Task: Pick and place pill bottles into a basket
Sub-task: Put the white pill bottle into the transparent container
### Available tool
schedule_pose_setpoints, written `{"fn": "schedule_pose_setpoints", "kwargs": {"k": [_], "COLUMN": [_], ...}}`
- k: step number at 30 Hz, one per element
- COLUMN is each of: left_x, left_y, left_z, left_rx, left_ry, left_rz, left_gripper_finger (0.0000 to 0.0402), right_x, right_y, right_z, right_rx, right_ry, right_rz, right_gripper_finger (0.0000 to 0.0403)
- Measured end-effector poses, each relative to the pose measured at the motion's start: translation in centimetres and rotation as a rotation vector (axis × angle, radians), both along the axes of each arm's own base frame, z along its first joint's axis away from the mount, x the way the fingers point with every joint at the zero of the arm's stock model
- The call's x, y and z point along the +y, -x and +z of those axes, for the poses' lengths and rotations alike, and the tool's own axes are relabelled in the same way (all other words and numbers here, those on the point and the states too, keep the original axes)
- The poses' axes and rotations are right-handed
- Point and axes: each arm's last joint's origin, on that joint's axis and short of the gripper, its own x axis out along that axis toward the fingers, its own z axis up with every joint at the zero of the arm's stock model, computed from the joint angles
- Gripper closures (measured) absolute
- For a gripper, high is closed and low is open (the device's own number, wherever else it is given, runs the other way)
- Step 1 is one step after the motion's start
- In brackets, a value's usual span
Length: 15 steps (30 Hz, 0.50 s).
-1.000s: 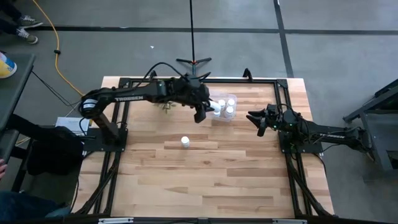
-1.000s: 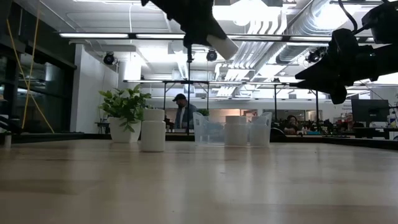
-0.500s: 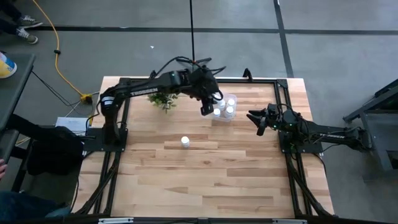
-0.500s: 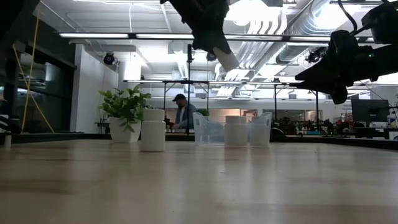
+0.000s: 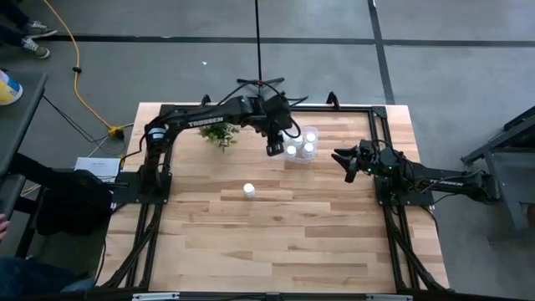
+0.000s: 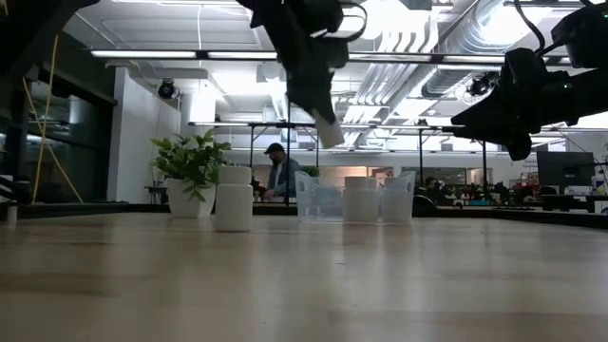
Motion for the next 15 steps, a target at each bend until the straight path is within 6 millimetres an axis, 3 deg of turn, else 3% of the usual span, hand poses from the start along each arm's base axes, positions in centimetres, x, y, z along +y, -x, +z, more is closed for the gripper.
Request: {"fn": "schedule_pose_setpoints", "kwargs": {"k": [15], "left_x": [0.3], "left_y": [-1.1], "left_z": [-3.6], "left_rx": [0.120], "left_ry": [0.003], "left_rz": [-0.020], "left_gripper_finger": [0.0190], "right_x": [0.0], "right_y": [0.0], "right_z": [-0.2], "right_rx": [0.021], "right_ry": [-0.005], "right_rz": [0.000], "right_gripper_finger": [0.0269]}}
